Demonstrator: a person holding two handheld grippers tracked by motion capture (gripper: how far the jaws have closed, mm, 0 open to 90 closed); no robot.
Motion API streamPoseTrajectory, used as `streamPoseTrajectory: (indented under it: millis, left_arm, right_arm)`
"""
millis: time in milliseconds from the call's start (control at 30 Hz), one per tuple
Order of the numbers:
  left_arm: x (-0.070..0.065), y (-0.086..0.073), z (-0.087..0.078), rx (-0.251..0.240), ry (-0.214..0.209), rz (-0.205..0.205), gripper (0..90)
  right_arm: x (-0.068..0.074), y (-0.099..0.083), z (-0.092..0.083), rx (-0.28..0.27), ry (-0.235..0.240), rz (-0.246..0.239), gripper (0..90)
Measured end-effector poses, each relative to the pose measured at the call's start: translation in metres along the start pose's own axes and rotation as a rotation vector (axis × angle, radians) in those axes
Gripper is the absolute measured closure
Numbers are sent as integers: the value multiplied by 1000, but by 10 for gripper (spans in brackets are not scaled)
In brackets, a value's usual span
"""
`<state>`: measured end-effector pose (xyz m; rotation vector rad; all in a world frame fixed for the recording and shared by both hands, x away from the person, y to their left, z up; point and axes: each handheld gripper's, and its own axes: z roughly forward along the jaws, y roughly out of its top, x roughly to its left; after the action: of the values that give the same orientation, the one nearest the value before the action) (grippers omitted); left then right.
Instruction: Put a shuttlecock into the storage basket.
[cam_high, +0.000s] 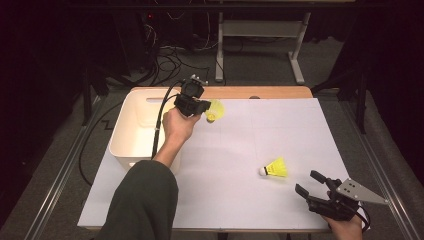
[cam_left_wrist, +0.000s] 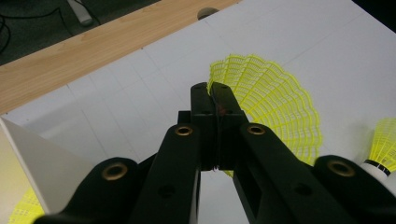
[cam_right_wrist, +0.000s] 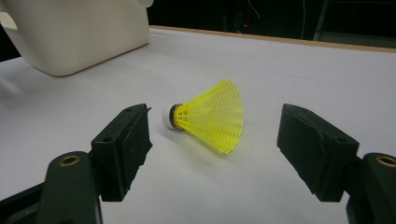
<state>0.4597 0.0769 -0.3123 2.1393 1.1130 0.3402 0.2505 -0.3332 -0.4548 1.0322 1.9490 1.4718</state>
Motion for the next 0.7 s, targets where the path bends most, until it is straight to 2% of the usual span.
streamPoseTrajectory:
  millis: [133, 700]
  left_arm:
    - [2, 0, -3, -5, -11, -3, 898]
    - [10, 1, -16, -24, -8, -14, 897]
  right_arm:
    - [0, 0, 0, 1, 0, 0, 261]
    - [0, 0, 0, 3, 1, 0, 261]
